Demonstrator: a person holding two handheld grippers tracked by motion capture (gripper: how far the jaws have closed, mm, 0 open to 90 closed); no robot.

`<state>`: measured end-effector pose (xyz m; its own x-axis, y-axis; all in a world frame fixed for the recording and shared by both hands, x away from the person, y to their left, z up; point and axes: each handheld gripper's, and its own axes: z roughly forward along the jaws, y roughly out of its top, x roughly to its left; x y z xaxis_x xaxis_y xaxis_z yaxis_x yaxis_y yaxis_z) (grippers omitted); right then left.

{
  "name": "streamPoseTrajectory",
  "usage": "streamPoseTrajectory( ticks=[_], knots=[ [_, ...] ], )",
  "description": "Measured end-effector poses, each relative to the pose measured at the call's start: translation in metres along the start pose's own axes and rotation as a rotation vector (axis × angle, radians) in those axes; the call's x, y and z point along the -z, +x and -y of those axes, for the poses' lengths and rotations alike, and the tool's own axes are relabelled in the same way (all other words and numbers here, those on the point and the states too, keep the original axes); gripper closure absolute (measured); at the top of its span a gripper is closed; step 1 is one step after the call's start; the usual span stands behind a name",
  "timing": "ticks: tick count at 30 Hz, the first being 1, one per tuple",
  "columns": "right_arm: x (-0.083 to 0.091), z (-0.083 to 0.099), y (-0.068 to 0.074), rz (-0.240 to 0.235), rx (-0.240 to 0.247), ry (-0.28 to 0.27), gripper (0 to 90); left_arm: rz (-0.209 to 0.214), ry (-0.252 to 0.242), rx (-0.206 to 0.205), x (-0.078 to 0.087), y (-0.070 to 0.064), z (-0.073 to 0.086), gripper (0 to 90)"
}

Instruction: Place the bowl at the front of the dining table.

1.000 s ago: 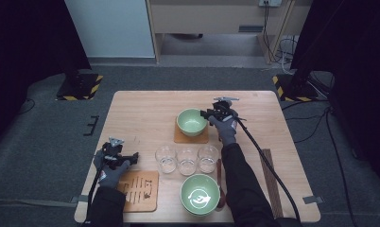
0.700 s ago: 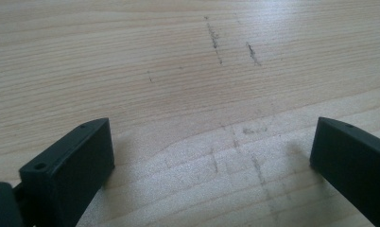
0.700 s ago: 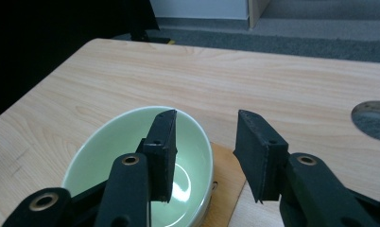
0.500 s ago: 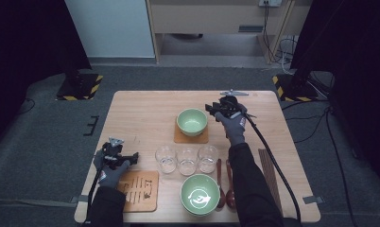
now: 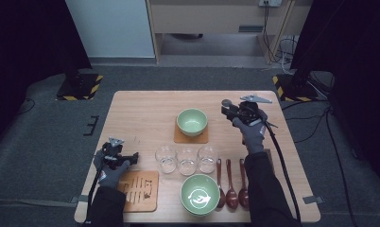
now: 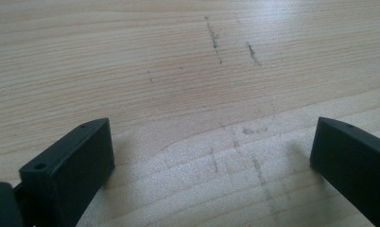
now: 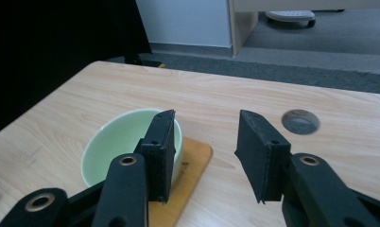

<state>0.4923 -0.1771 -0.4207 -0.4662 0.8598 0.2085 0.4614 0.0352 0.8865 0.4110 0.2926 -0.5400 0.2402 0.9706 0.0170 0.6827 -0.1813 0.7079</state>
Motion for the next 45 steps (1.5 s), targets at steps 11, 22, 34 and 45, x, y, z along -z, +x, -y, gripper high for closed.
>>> streamPoseTrajectory(
  ticks=[11, 22, 34, 45],
  knots=[
    [0.045, 0.025, -0.003, -0.003, 0.011, -0.027, 56.3, -0.002, 0.0, 0.001, 0.0, 0.0, 0.0, 0.0],
    [0.069, 0.05, 0.0, -0.039, 0.018, -0.037, 54.8, -0.002, 0.0, 0.001, 0.0, 0.0, 0.0, 0.0],
    [0.083, 0.096, -0.009, -0.028, 0.004, 0.02, 54.3, -0.002, 0.0, 0.001, 0.0, 0.0, 0.0, 0.0],
    [0.094, 0.127, -0.008, 0.009, 0.034, 0.103, 53.9, -0.001, 0.0, 0.0, 0.0, 0.0, 0.0, 0.0]
  ],
)
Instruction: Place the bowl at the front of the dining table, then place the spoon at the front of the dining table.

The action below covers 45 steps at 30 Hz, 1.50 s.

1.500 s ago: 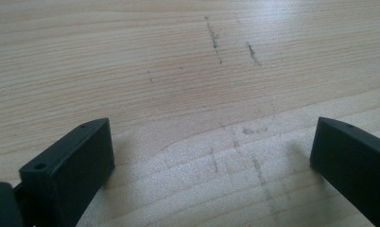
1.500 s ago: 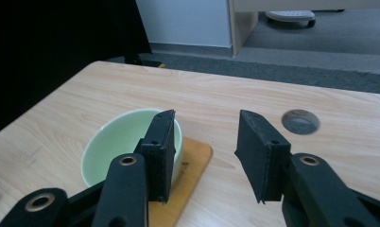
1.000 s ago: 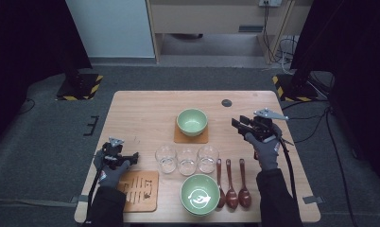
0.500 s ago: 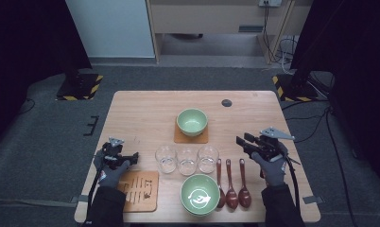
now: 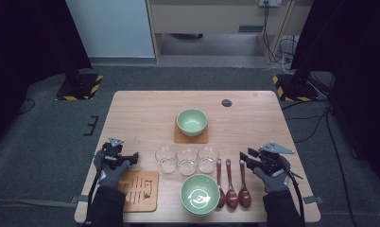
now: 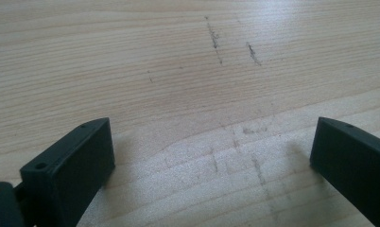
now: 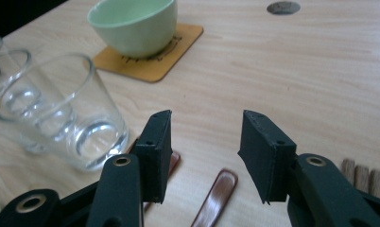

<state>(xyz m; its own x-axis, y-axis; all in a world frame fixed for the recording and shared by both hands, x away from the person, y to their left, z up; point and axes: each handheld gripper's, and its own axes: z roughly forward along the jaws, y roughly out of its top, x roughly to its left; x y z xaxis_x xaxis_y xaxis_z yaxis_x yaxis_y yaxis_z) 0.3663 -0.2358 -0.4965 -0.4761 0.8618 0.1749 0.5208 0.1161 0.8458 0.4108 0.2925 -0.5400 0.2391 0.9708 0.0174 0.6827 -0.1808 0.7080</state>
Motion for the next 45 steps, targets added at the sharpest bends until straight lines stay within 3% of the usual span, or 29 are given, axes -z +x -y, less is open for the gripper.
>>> streamPoseTrajectory(
  ticks=[8, 20, 27, 31, 37, 42, 45],
  knots=[
    [0.006, 0.022, 0.007, 0.016, 0.015, 0.059, 53.0, 0.001, 0.0, -0.001, 0.0, 0.0, 0.0, 0.0],
    [0.007, 0.035, 0.016, 0.04, 0.041, 0.116, 50.9, 0.001, 0.0, -0.001, 0.0, 0.0, 0.0, 0.0],
    [0.005, 0.045, 0.019, 0.07, 0.029, 0.154, 47.2, 0.002, 0.0, -0.002, 0.0, 0.0, 0.0, 0.0],
    [0.002, 0.049, 0.023, 0.08, 0.061, 0.192, 47.0, 0.002, 0.0, -0.002, 0.0, 0.0, 0.0, 0.0],
    [-0.001, 0.052, 0.025, 0.091, 0.091, 0.234, 52.4, 0.002, 0.001, -0.002, 0.0, 0.0, 0.0, 0.0],
    [0.0, 0.051, 0.025, 0.109, 0.121, 0.239, 62.5, 0.002, 0.001, -0.002, 0.0, 0.0, 0.0, 0.0],
    [0.0, 0.051, 0.024, 0.112, 0.124, 0.243, 64.1, 0.002, 0.0, -0.002, 0.0, 0.0, 0.0, 0.0]
  ],
)
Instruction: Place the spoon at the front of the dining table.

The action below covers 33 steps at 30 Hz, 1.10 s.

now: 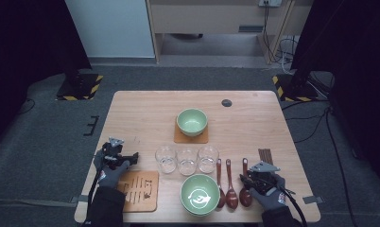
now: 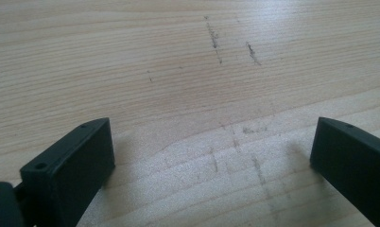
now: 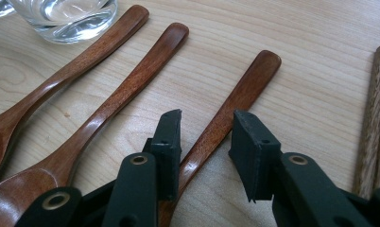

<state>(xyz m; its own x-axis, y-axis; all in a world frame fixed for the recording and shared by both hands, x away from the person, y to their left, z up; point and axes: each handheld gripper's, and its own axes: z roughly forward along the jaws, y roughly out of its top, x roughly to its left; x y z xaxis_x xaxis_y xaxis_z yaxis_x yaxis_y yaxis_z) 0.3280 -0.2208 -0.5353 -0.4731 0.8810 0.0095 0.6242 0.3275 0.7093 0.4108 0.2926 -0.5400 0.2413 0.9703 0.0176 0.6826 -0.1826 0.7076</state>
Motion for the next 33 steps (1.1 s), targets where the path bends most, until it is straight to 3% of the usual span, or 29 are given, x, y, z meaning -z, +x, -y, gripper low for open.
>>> streamPoseTrajectory(
  ticks=[16, 22, 24, 27, 33],
  knots=[
    [-0.003, -0.0031, -0.0048, 0.023, -0.008, -0.004, 78.7, 0.0, 0.0, 0.0, 0.0, 0.0, 0.0, 0.0],
    [-0.003, -0.0031, -0.0052, 0.018, -0.017, -0.007, 76.5, 0.0, 0.0, 0.0, 0.0, 0.0, 0.0, 0.0],
    [0.0018, -0.0032, -0.0076, -0.011, -0.048, -0.029, 74.4, 0.0, 0.0, 0.0, 0.0, 0.0, 0.0, 0.0],
    [0.0062, -0.001, -0.0104, -0.008, -0.06, -0.027, 74.3, 0.0, 0.0, 0.0, 0.0, 0.0, 0.0, 0.0],
    [0.0046, 0.0007, -0.008, -0.005, -0.051, -0.01, 75.6, 0.0, 0.0, 0.0, 0.0, 0.0, 0.0, 0.0]
  ],
)
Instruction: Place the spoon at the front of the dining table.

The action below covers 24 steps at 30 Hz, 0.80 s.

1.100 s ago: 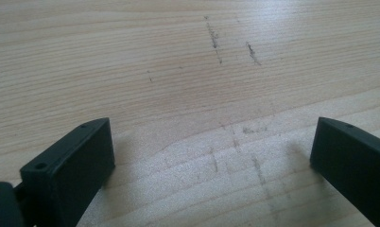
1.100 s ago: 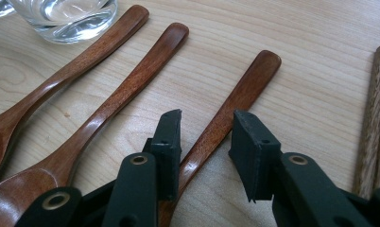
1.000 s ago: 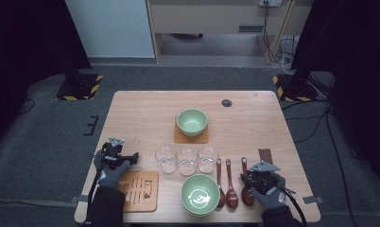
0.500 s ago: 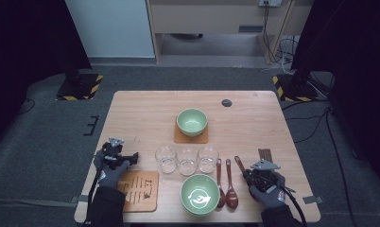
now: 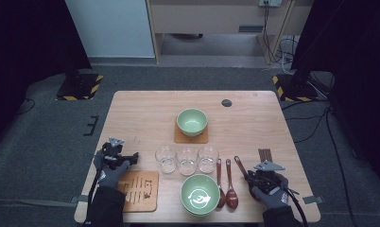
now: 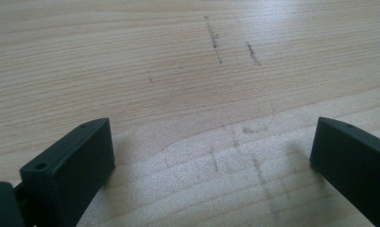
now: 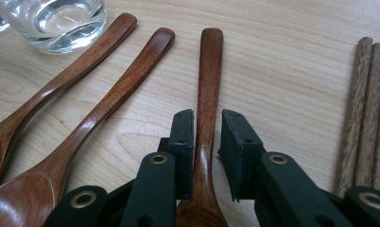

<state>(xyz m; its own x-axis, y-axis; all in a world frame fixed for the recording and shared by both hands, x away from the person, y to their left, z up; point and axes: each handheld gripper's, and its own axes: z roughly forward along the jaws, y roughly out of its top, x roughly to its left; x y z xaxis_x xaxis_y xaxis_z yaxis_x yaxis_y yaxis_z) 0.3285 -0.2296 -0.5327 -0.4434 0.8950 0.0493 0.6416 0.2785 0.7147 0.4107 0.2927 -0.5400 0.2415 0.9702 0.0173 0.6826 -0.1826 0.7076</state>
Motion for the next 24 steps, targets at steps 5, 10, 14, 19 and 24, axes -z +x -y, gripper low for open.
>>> streamPoseTrajectory(
  ticks=[5, 10, 14, 19, 24],
  knots=[
    [-0.0014, 0.001, 0.0011, 0.009, 0.004, 0.015, 77.7, 0.001, 0.0, -0.001, 0.0001, 0.0, 0.0001, 0.0],
    [-0.0016, 0.0009, 0.0024, 0.025, 0.019, 0.016, 81.2, 0.001, 0.001, -0.001, 0.0, 0.0, 0.0, 0.0],
    [-0.0017, 0.0007, 0.0042, 0.038, 0.026, 0.018, 81.5, 0.001, 0.002, -0.001, 0.0001, 0.0, 0.0001, 0.0],
    [-0.0023, 0.0002, 0.0044, 0.037, 0.022, 0.016, 81.5, 0.001, 0.004, -0.004, 0.0002, 0.0002, 0.0001, 0.0],
    [0.0009, -0.0023, 0.0023, 0.033, 0.01, -0.007, 81.6, 0.001, 0.003, -0.003, 0.0002, 0.0002, 0.0001, 0.0]
  ],
)
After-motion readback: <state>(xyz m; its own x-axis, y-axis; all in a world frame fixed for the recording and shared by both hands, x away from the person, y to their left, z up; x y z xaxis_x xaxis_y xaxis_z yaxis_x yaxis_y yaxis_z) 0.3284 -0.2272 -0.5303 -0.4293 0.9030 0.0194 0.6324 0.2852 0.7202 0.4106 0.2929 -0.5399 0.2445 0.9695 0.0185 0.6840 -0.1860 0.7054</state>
